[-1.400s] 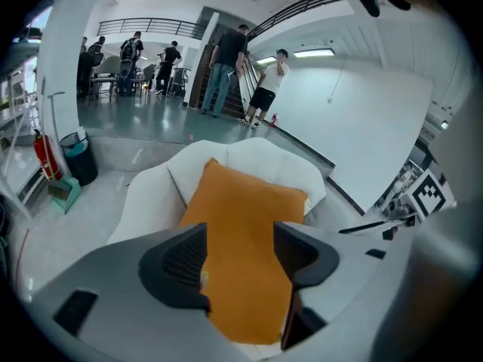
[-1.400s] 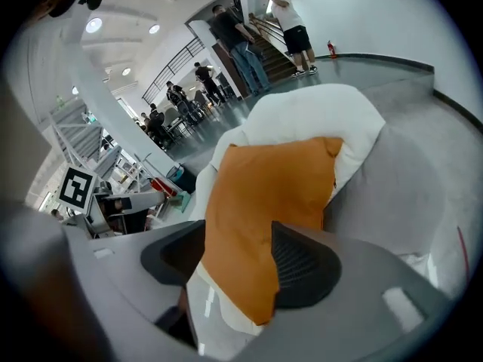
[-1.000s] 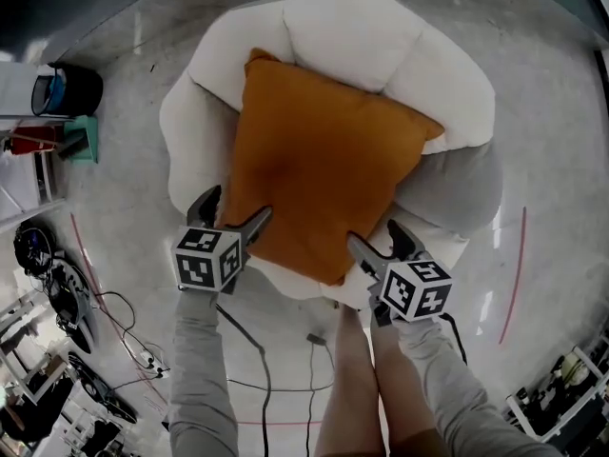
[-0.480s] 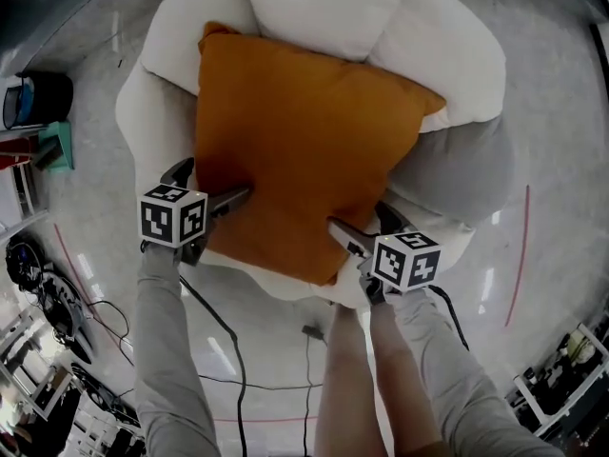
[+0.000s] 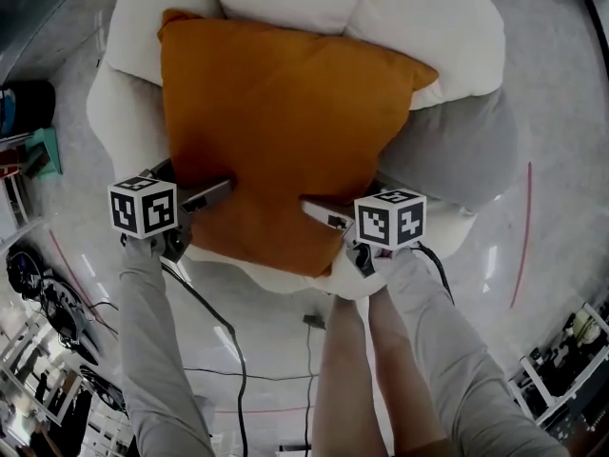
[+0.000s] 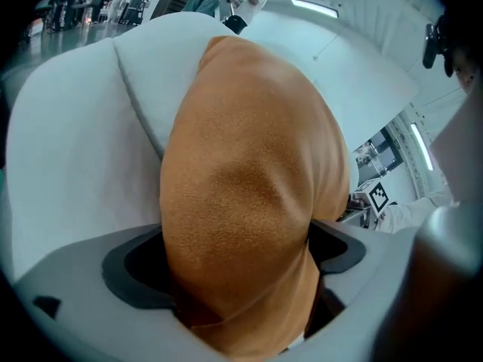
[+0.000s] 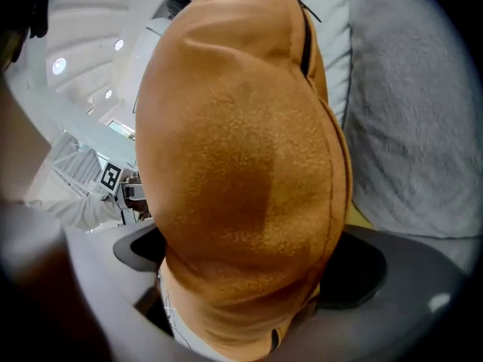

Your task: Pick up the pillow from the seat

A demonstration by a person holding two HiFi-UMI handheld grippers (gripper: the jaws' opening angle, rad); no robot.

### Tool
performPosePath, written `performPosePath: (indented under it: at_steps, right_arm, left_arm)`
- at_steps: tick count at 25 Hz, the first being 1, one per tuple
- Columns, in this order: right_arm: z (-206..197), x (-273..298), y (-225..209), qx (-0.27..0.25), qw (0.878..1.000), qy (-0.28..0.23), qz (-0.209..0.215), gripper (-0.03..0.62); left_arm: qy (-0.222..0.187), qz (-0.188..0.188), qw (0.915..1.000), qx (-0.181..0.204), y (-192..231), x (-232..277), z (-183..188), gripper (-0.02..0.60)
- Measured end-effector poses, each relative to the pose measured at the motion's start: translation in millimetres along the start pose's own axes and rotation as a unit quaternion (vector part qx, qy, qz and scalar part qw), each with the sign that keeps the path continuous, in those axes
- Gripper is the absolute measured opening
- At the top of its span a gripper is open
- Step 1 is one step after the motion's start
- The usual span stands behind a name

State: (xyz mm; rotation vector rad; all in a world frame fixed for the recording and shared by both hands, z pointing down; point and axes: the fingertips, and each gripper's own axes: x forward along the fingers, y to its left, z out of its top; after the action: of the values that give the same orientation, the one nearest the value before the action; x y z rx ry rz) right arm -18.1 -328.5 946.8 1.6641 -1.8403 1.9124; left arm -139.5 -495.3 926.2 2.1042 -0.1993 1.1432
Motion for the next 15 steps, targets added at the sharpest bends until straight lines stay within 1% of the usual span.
performPosePath:
  at_steps: [2, 3, 5, 7, 9, 12, 15]
  right_arm:
    - [1, 2, 1, -0.002, 1.000, 0.007, 0.005, 0.565]
    - [1, 2, 2, -0.004, 1.000, 0.012, 0.008, 0.544]
    - [0, 0, 7, -0.007, 1.000, 0.021, 0.015, 0.476]
    - [0, -3, 14, -0.008, 0.999, 0.027, 0.019, 0.392]
    - [0, -5, 20, -0.011, 0.999, 0.025, 0.019, 0.343]
    - [-1, -10, 27, -0.011, 1.000, 0.019, 0.010, 0.319]
    - [0, -15, 34, -0.011, 1.000, 0.020, -0.001, 0.313]
  left_arm:
    - [0.006, -0.008, 0.9999, 0.001, -3, 0, 0, 0.544]
    - [0.008, -0.012, 0.9999, 0.000, -5, 0, 0, 0.517]
    - [0.010, -0.017, 0.9998, 0.000, -10, -1, -2, 0.468]
    - [0.010, -0.020, 0.9997, 0.001, -14, -2, -3, 0.420]
    - [0.009, -0.020, 0.9997, 0.005, -18, -6, -2, 0.386]
    - [0.007, -0.015, 0.9998, 0.007, -23, -12, -2, 0.367]
    - [0.005, -0.013, 0.9999, 0.005, -28, -19, -1, 0.356]
